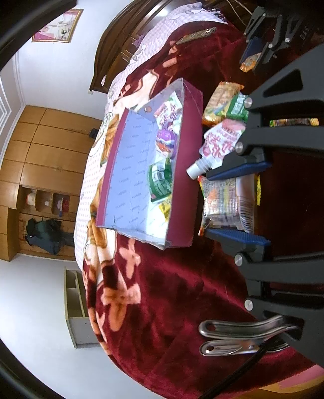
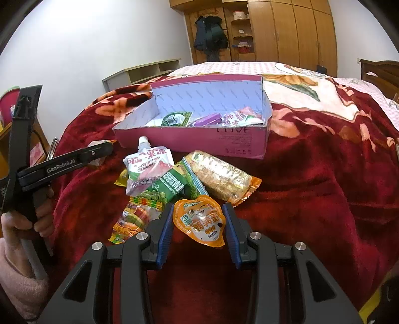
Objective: Organize snacks
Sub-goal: 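Carry the candy packet and jelly cup over the pink box and lower them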
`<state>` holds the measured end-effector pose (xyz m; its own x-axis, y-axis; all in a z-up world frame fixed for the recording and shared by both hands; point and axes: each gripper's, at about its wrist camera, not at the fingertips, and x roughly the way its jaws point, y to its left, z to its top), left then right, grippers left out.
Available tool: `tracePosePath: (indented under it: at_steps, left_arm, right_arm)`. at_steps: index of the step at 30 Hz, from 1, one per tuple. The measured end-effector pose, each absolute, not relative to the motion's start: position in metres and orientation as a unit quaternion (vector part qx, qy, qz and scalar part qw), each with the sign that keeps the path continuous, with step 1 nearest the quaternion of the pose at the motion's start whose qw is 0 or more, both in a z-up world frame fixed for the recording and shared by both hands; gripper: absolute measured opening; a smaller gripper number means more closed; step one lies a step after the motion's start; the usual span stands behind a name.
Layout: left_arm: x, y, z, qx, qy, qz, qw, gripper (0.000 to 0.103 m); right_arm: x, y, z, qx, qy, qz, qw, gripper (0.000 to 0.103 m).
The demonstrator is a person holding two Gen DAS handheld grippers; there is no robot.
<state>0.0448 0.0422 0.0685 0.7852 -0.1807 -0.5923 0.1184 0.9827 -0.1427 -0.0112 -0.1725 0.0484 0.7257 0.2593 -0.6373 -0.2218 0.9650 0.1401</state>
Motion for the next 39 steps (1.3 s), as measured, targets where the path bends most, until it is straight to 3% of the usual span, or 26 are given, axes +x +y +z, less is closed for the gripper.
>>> tracePosePath:
  at_steps: [21, 39]
  left_arm:
    - [0.1, 0.018, 0.106, -0.011, 0.285, -0.08, 0.955, 0.04]
    - [0.178, 0.008, 0.072, 0.004, 0.311, -0.055, 0.949, 0.041]
  right_arm:
    - [0.014, -0.178, 0.08, 0.016, 0.32, 0.136, 0.938, 0.04]
    - [0.032, -0.185, 0.084, 0.009, 0.322, 0.131, 0.938, 0.04]
